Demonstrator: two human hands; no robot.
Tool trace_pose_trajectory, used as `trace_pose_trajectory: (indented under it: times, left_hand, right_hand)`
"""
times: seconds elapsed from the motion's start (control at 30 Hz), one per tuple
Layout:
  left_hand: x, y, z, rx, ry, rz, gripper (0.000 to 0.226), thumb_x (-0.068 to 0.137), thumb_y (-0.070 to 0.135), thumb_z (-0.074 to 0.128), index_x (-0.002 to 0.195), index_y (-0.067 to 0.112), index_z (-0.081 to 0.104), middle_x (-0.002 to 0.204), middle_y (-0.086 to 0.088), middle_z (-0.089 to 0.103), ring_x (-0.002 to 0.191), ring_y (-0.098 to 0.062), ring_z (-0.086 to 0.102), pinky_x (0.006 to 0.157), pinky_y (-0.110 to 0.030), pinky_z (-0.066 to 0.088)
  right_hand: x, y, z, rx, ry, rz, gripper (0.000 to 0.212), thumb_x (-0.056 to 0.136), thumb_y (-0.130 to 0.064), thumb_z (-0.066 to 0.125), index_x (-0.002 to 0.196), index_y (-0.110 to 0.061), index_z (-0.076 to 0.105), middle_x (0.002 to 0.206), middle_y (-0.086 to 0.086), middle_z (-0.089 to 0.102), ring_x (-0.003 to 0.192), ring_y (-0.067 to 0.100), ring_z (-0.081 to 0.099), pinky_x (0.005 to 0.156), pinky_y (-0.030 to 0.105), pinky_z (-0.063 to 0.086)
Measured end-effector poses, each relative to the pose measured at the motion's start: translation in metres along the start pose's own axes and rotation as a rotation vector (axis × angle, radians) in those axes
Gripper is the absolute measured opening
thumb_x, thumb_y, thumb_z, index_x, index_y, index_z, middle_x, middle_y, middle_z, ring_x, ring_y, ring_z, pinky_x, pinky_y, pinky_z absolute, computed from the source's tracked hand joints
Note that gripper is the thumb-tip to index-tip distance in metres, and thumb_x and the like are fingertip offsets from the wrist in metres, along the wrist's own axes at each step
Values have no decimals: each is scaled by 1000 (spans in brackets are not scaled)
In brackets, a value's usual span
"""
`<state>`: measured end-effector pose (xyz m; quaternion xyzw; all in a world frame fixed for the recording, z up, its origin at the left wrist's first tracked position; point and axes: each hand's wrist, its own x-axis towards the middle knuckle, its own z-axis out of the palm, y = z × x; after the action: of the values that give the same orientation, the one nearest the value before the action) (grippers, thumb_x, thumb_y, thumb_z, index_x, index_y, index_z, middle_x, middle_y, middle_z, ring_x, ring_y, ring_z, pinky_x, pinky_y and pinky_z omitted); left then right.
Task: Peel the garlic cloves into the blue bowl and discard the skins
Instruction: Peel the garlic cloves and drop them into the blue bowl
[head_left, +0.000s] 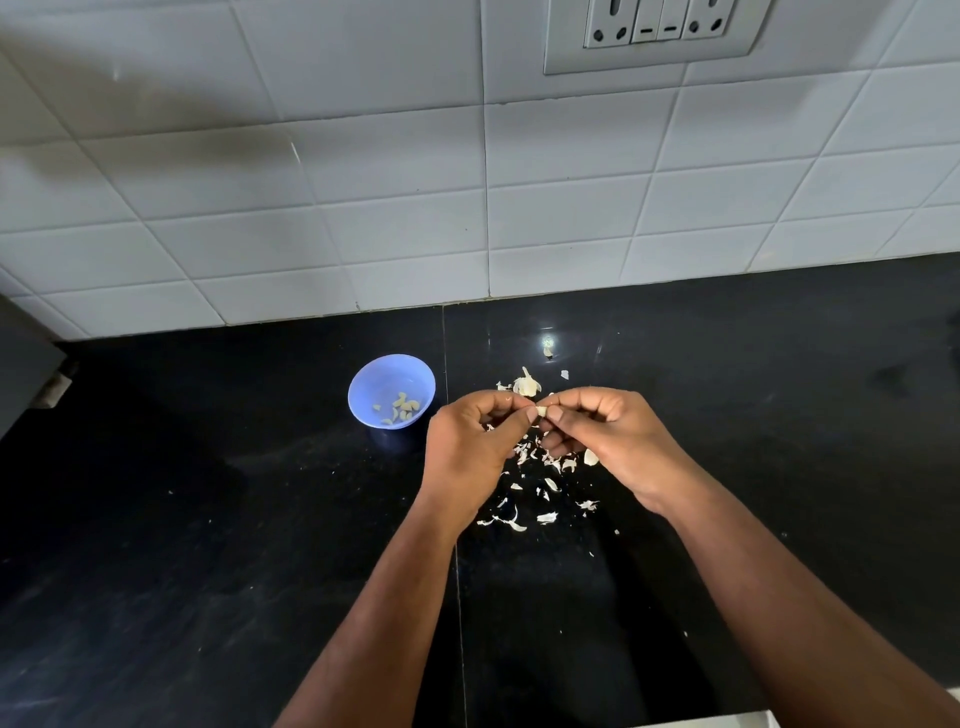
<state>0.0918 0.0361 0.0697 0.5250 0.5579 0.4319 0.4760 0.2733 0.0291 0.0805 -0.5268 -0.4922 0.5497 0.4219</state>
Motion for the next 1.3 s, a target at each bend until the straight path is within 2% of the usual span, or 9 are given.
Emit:
trace_pose_trajectory:
  times: [0.23,0.4,0.5,0.6,0.8,0.93,1.07,1.2,1.3]
  left_hand:
    - [-1,4,7,129,5,22,6,92,34,72,86,32,73,83,14,74,76,-6,68,81,-45,62]
    - [-4,7,16,147,-38,29,15,82,47,57,82,32,61,79,9,72,74,-14,71,75,-47,61]
    - [-8,5,21,87,-38,58,6,87,33,60,81,31,58,87,5,71,81,-13,72,73,-39,60]
    - [-11,-1,21,50,55,53,20,93,6,66,86,23,61,93,12,72,81,-4,67,72,-20,54]
    - [-7,-6,11,5,159,2,18,91,14,82,91,29,72,94,14,77,90,-7,73,86,-32,61]
    - [-4,-5,8,-24,103,27,17,99,18,74,108,31,81,101,14,80,100,-4,74,98,-40,60]
    - [-4,-2,9,-36,34,38,22,109,31,59,124,36,75,96,10,78,87,-3,68,90,-36,59]
    - [-7,3,13,-1,-45,90,13,104,26,67,114,27,75,102,13,77,93,-3,72,81,-25,55]
    - [-5,-2,12,162,-22,188,9,104,23,68,106,29,73,99,14,75,98,-7,71,84,-28,57]
  right_hand:
    - [-1,-3,2,3,0,-6,15,100,-5,66,110,-4,77,93,18,76,79,20,75,72,26,61]
    - [0,-1,14,187,63,64,17,102,-10,65,110,-3,77,95,17,77,78,17,71,70,28,60]
    - [0,-1,18,331,109,104,16,102,-11,63,108,-8,77,91,8,77,75,12,69,67,27,56]
    - [0,-1,15,429,128,114,13,101,-9,64,103,-11,77,90,5,76,75,12,69,62,24,54]
    - [-1,1,12,504,145,156,11,100,-12,65,104,-8,75,91,5,75,73,13,68,61,23,53]
    - [-2,4,14,407,135,141,17,103,-18,63,105,-9,77,89,5,75,73,13,68,62,23,54]
    - [-1,3,15,296,133,107,20,104,-19,63,105,-5,77,87,5,74,75,16,68,63,26,55]
    - [-3,1,13,116,87,30,21,105,-17,61,105,-3,76,87,5,74,77,16,70,66,29,57]
    - [-5,-1,13,-34,96,-13,20,106,-20,60,98,-11,76,84,3,74,76,19,71,72,37,59]
